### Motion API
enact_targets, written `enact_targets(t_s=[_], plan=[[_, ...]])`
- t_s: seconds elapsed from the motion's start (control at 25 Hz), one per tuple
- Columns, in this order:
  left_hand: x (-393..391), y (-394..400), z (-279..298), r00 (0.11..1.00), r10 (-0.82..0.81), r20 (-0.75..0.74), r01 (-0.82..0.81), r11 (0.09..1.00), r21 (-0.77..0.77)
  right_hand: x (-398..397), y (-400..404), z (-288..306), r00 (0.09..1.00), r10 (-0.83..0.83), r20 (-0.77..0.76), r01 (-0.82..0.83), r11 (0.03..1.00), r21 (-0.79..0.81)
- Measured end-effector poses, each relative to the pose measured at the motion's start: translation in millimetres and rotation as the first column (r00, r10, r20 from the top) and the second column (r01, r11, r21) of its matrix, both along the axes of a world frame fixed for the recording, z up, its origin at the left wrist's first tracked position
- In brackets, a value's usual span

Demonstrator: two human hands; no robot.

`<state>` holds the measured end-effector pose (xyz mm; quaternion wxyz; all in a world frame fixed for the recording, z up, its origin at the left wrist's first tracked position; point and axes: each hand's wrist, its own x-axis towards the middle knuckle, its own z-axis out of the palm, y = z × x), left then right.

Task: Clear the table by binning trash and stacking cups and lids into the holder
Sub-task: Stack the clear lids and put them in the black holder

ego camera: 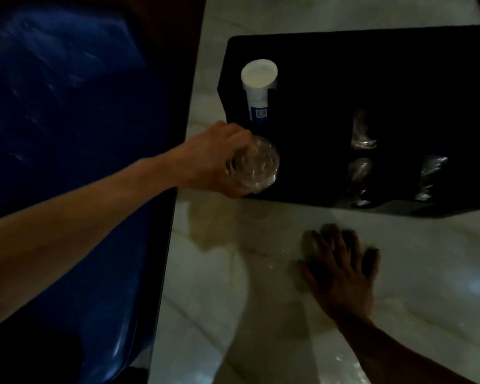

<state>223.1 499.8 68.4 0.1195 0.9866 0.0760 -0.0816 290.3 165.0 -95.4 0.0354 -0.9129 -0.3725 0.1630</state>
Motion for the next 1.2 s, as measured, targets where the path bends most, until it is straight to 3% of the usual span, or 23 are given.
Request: enact_targets(t_s=[0.36,0.72,1.2], plan=[[33.6,8.1,-12.7,0.968,-0.206,-0.142,0.239,0.929,0.281,-1.3,-0.8,-0.1,1.0,0.001,0.014,-0.002,1.0,0.011],[41.1,-3.6,-32.1,0.957,-0.205,-0.203,0.261,0.915,0.307,-1.5,-1.3,-1.1,1.0,0.008,0.012,-0.008,1.0,0.006],[24.8,-27.4,-40.6,0.978,-0.079,-0.191,0.154,0.896,0.417,-1.0,-2.6,-4.4,0.999,0.02,0.025,-0.021,0.999,0.03]])
